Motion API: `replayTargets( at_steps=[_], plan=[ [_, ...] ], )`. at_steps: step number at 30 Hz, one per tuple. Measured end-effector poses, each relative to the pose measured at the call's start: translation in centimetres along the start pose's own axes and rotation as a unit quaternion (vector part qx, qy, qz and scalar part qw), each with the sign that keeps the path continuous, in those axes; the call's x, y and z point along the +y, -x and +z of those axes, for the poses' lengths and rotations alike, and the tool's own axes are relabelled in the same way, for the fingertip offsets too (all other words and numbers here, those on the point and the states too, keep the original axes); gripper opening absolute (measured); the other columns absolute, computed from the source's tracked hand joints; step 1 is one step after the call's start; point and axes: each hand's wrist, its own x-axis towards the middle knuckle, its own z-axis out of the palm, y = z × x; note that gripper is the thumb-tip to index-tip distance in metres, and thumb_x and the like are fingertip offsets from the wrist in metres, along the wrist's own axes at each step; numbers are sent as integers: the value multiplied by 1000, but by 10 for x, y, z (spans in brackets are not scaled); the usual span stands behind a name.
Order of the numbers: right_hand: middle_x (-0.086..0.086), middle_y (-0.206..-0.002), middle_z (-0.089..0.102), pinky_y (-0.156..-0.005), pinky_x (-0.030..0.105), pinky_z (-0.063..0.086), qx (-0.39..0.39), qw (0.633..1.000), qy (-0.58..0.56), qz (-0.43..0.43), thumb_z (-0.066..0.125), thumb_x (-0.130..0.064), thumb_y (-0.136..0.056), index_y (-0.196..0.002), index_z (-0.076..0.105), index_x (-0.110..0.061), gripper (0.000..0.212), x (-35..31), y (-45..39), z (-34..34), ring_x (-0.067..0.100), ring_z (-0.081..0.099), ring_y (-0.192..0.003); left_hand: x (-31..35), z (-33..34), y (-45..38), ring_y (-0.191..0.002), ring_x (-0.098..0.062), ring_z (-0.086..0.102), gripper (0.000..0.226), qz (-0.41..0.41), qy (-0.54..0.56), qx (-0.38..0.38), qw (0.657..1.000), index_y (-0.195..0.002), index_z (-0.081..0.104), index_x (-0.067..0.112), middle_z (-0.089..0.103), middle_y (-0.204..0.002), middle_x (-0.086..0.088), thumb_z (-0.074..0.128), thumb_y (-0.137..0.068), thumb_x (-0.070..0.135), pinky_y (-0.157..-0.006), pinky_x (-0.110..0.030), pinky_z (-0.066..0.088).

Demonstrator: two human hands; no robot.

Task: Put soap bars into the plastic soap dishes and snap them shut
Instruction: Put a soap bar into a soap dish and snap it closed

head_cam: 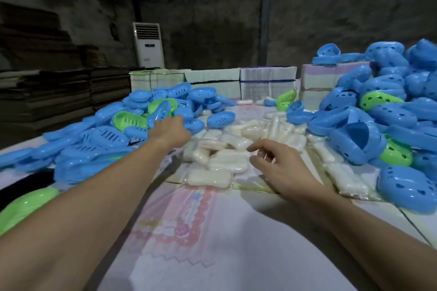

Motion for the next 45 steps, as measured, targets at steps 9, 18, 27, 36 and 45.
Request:
replayTargets(
  at_steps=[9, 18, 27, 36, 45],
  plan=[
    [-18, -82, 60, -81, 45, 55, -18, 1000, 7, -23, 63, -24, -86, -90, 65, -40, 16, 0, 0, -1, 6, 55, -74, -31, 15, -10, -121, -38, 52, 24, -36, -113, -96, 988, -110, 61, 15, 61, -126, -14, 55, -92, 31, -105, -51, 44],
    [-21, -82, 59, -83, 45, 55, -12, 1000, 8, -18, 63, -23, -88, -96, 68, -34, 15, -2, 0, -3, 4, 55, -76, -11, 4, 11, -76, -27, 56, 7, -33, 287, 95, 953, -96, 63, 20, 54, -115, -13, 59, -99, 25, -71, -33, 45],
    [-15, -73, 58, -74, 33, 53, 8, 1000, -8, 14, 65, -22, -88, -91, 69, -34, 14, 6, -3, -6, 3, 54, -67, 54, 2, 42, -99, -26, 66, 8, -137, 784, 8, 606, -92, 61, 10, 62, -101, -8, 67, -96, 14, -90, -33, 59],
    [-9, -76, 60, -61, 9, 41, 12, 999, 35, 34, 63, -21, -89, -95, 69, -33, 14, 10, -7, -11, 0, 54, -66, 45, 6, 59, -94, -20, 66, 29, -62, 734, 58, 674, -98, 62, 14, 59, -115, -6, 65, -88, -13, -65, -25, 63],
    [-8, -71, 58, -59, 7, 40, 28, 997, 54, 40, 64, -13, -88, -91, 69, -31, 18, 8, -6, -10, -1, 51, -60, 58, 1, 74, -102, -30, 64, 39, -161, 883, -88, 431, -124, 56, -3, 60, -125, -22, 49, -88, -17, -57, -28, 62]
  ],
)
